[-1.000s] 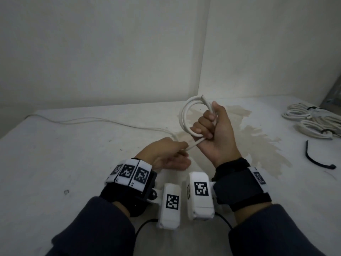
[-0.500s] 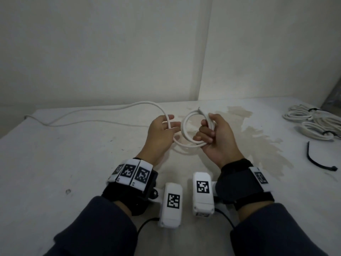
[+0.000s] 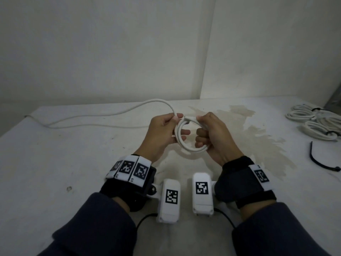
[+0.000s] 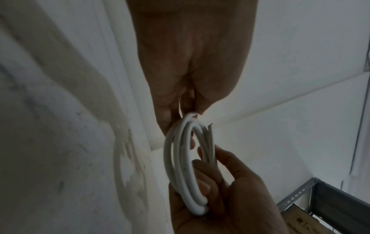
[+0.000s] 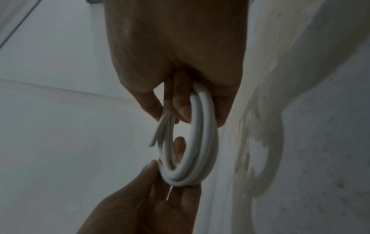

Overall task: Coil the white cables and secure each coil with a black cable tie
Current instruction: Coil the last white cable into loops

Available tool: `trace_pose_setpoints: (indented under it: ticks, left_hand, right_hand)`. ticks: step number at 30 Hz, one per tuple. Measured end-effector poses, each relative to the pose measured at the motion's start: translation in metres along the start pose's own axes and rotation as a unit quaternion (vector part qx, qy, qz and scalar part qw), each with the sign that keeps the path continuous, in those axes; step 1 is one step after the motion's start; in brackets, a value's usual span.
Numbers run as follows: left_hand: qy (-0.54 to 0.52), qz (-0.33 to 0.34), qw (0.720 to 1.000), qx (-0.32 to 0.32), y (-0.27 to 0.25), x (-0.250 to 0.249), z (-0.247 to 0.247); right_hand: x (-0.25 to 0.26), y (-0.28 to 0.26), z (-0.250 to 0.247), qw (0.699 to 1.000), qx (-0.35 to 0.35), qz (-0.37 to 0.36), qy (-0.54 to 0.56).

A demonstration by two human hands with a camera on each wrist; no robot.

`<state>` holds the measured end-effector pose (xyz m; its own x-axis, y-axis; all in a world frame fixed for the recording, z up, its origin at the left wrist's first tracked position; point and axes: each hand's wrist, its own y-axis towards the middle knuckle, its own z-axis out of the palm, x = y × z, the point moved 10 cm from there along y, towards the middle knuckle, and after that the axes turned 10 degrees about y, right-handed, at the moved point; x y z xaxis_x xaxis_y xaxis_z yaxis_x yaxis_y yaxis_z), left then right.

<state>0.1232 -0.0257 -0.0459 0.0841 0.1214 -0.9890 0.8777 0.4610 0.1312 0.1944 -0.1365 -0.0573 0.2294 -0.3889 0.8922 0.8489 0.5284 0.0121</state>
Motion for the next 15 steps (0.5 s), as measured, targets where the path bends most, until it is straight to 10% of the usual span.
trace_pose_setpoints:
  ticks: [15]
  left_hand:
    - [0.183, 0.022, 0.982, 0.049, -0.003, -0.02, 0.007]
  right_hand:
    - [-0.01, -0.013, 0.032, 0.989, 0.129, 0.063, -0.039]
